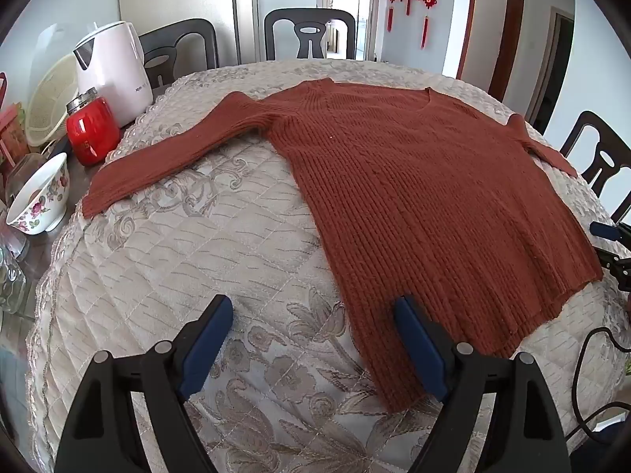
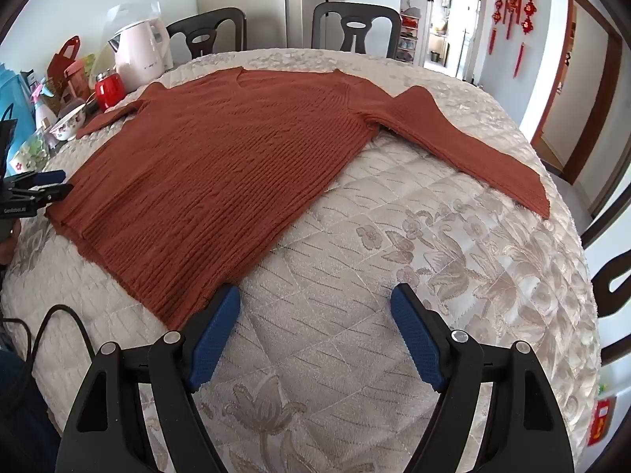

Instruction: Fold small clothes

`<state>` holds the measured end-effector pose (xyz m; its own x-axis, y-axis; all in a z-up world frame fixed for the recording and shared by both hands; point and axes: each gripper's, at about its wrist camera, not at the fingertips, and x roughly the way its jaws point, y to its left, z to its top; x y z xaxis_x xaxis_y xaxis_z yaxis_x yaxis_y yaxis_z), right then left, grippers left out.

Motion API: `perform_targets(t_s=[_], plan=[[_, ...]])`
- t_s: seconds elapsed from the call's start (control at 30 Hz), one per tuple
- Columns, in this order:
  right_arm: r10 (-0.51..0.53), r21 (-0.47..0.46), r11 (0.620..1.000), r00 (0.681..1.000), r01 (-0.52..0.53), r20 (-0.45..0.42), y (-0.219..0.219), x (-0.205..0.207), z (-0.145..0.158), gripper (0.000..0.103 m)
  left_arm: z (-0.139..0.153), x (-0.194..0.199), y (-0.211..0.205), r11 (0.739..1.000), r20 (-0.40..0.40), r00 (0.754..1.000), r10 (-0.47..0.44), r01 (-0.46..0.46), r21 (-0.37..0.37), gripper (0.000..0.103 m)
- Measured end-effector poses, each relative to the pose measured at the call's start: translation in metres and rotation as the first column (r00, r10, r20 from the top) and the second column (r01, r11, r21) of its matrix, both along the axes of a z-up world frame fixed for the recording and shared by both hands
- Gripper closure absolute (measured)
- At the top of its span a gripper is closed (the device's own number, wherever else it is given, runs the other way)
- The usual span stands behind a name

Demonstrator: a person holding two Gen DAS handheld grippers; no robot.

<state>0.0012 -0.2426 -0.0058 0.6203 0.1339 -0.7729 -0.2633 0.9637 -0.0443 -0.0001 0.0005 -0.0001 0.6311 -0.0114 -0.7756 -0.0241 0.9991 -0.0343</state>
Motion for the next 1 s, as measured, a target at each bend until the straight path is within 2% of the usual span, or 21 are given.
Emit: perform_targets(t_s=[1.0], plan=[[0.000, 0.002, 1.000, 1.000, 0.000, 0.003, -0.0005, -0.0005, -0.0002, 0.024, 0.0000, -0.0004, 0.0000, 1.000, 0.001, 1.000, 0.001, -0.001, 0.010, 0.015]])
